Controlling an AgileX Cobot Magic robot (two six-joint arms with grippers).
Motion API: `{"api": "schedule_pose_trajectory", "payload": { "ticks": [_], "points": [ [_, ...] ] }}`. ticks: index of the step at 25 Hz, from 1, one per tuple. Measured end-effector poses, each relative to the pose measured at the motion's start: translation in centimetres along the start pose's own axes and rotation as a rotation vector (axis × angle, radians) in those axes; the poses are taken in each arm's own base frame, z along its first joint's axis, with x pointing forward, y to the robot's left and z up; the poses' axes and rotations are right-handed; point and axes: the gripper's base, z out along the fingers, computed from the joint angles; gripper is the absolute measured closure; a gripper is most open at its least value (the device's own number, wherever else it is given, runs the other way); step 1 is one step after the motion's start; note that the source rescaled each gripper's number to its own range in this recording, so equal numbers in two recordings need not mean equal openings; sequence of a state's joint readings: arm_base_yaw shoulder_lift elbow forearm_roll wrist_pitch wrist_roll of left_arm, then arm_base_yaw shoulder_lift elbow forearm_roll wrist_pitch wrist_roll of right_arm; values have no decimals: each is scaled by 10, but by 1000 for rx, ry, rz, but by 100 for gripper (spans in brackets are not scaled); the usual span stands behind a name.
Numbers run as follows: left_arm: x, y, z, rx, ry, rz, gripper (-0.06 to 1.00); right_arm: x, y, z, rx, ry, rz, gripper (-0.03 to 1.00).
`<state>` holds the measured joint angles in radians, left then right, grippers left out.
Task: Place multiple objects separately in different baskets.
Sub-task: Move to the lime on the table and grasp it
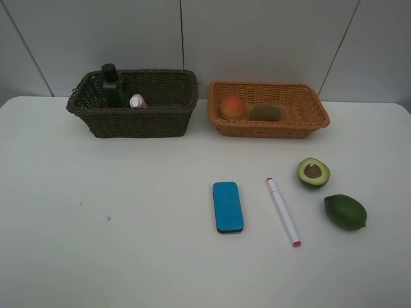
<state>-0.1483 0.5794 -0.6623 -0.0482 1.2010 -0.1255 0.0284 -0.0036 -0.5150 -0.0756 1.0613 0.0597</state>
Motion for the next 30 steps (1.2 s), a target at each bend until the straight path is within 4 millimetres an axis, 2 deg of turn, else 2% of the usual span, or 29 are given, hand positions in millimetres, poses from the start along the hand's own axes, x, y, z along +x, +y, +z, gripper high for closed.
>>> {"api": "schedule_pose_trajectory", "payload": {
  "ticks": [4, 7, 17, 23, 30],
  "points": [
    [30, 4, -12, 17, -162, 119, 0, 0, 0, 0, 0, 0, 0, 5],
    [46, 5, -13, 32, -263, 181, 0, 0, 0, 0, 0, 0, 0, 5],
    [78, 0, -26, 110, -540, 341, 0, 0, 0, 0, 0, 0, 0, 5],
    [80, 0, -28, 103, -560, 336, 0, 0, 0, 0, 0, 0, 0, 5],
    [79, 1, -27, 7, -574, 227, 0, 0, 0, 0, 0, 0, 0, 5]
  ]
}}
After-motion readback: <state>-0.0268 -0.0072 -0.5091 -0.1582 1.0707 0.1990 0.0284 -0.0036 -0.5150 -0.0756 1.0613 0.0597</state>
